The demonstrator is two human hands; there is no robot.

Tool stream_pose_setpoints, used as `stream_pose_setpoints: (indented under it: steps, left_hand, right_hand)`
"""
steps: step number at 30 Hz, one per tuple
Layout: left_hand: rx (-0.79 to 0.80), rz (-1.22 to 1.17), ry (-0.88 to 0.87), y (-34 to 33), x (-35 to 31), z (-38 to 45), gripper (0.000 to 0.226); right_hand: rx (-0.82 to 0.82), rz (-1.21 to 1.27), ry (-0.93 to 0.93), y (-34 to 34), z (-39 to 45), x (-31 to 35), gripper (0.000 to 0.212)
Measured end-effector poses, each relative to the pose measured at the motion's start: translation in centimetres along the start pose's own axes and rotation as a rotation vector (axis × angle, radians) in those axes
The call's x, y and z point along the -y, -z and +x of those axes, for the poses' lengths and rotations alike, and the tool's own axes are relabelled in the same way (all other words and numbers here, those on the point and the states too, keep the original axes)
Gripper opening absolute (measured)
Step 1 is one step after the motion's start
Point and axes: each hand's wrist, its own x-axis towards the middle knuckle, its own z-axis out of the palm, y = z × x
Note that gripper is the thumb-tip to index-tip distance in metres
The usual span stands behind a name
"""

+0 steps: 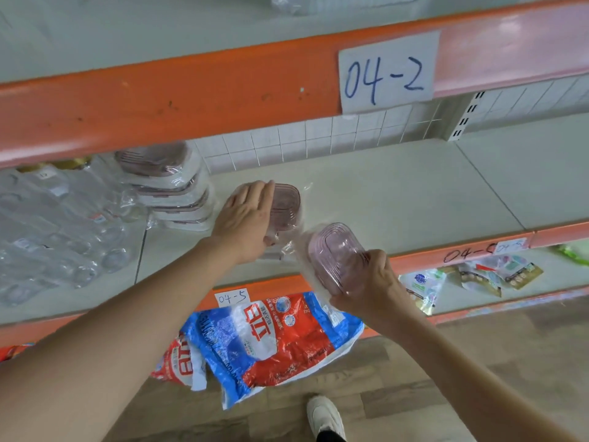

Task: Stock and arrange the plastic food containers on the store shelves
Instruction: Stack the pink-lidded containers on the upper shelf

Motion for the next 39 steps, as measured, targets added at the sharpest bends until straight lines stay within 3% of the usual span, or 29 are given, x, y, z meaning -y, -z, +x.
stream_pose_setpoints:
  steps: [3, 10, 14, 21, 28, 33, 39]
  left_hand:
    - [0.001, 0.111, -0.028, 0.7, -0.4, 0.1, 0.103]
    - [0.071, 0.058, -0.055, 1.3, -0.5, -0.1, 0.085]
    - [-0.008, 0.090, -0.062, 2.0, 0.2, -1.5, 0.089]
    - [0.015, -0.005, -0.065, 4.3, 3.9, -8.5, 0.095]
    - [0.044, -0.083, -0.046, 10.2, 9.9, -19.0, 0.104]
    - [-0.086, -0.215, -0.050, 17.1, 13.6, -24.2, 0.089]
    - [-0.331, -0.494, 0.046, 22.2, 16.0, -26.5, 0.079]
  right_hand:
    - [0.016, 0.026, -0.033, 0.1, -0.5, -0.6, 0.068]
    - [0.027, 0.010, -0.019, 2.3, -1.3, -0.3, 0.062]
    - [0.043, -0.008, 0.010, 3.6, -1.9, 1.2, 0.064]
    - [0.136, -0.097, 0.165, 6.7, -3.4, 6.2, 0.074]
    - [0.217, -0.278, 0.419, 8.9, -6.5, 15.8, 0.087]
    - [0.198, -0.322, 0.555, 14.3, -9.8, 23.4, 0.090]
    - [0.182, -0.245, 0.545, 21.1, -10.6, 29.1, 0.082]
